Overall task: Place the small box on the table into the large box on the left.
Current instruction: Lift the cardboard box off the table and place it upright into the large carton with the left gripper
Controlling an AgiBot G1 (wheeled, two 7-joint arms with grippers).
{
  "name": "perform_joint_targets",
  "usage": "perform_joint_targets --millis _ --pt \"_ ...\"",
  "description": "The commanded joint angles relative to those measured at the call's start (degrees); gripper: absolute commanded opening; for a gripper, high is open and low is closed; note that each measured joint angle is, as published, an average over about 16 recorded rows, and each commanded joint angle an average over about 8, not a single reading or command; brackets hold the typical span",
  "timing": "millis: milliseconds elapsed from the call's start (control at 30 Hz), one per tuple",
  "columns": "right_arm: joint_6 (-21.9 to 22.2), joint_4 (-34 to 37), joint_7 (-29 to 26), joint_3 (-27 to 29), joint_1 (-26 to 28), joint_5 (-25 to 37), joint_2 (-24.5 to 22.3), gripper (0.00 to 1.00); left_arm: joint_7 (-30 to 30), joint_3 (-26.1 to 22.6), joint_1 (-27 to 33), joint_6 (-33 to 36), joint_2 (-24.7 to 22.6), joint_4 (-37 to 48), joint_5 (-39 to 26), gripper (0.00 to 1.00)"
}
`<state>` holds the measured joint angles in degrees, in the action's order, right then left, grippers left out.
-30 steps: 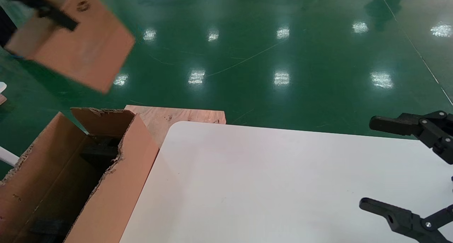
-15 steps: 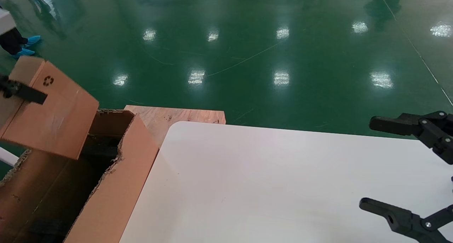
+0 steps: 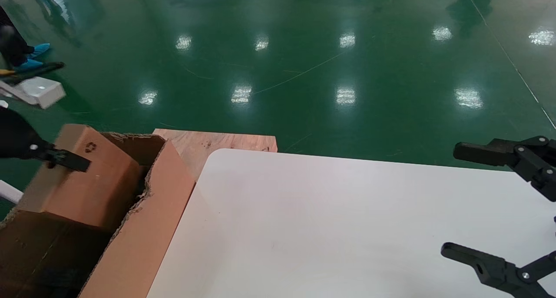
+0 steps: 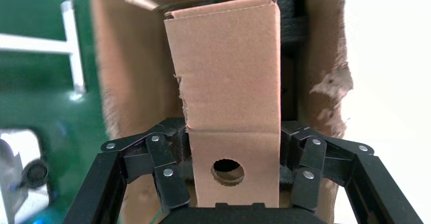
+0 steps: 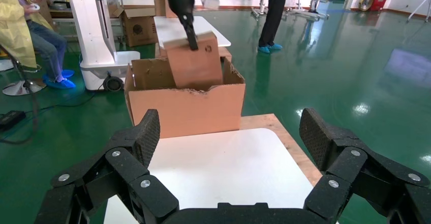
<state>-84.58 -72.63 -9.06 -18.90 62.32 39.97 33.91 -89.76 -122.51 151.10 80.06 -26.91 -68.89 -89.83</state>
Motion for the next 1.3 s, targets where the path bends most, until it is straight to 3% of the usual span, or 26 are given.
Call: perform_joint_targets --millis 33,367,867,1300 --pt "0.0 0.0 0.0 0.0 0.0 0.0 0.0 1.0 1.0 -0.2 -2.7 -2.6 -0.3 1.0 1.2 0.0" --pt "0.0 0.0 0.0 0.0 0.0 0.0 0.0 1.0 5.2 -0.1 -7.0 -3.4 -2.2 6.6 6.0 0.0" --pt "0.0 0.0 0.0 0.0 0.0 0.0 0.0 1.0 8.7 -1.0 -9.3 -3.5 -0.7 10.8 6.6 0.0" --pt "0.0 0.0 0.0 0.0 0.0 0.0 0.0 1.0 17.2 -2.0 -16.9 -7.0 -1.2 18.8 9.2 0.0"
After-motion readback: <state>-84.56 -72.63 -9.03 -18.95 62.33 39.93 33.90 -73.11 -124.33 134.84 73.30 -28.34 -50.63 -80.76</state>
